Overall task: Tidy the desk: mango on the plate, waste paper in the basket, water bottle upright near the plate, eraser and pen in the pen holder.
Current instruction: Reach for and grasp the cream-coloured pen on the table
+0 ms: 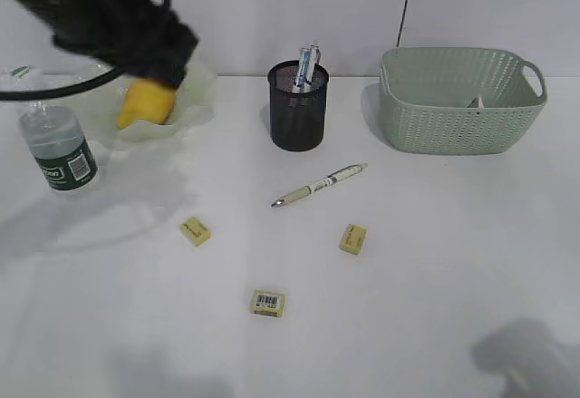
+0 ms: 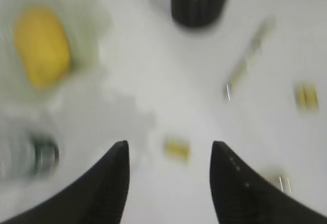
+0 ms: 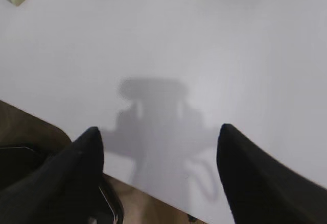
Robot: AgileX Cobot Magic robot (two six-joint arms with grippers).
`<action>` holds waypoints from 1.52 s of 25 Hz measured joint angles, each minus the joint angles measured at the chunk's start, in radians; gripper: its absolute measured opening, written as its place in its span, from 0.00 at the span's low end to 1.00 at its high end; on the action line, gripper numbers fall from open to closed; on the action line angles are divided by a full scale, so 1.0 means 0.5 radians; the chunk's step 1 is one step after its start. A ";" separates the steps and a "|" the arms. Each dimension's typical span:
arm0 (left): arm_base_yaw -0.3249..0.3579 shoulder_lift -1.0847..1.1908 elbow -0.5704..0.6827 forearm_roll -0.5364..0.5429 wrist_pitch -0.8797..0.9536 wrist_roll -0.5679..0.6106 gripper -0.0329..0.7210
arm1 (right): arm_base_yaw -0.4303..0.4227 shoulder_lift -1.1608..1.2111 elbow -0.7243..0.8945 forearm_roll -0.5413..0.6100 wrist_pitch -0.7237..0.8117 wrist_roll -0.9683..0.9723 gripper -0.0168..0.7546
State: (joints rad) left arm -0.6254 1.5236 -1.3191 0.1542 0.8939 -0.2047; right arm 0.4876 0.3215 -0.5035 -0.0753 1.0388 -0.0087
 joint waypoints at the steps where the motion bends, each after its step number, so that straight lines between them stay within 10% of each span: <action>1: 0.000 -0.035 0.000 -0.051 0.112 0.045 0.55 | 0.000 0.005 0.000 0.000 0.000 0.000 0.73; 38: -0.002 -2.521 1.482 -0.271 0.653 0.158 0.48 | 0.000 1.761 -0.844 0.190 -0.155 0.497 0.72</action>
State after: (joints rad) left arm -0.6266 0.2631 -0.5780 0.0189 1.2206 -0.1255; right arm 0.4876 1.2019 -0.9254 0.0197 0.9610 0.2396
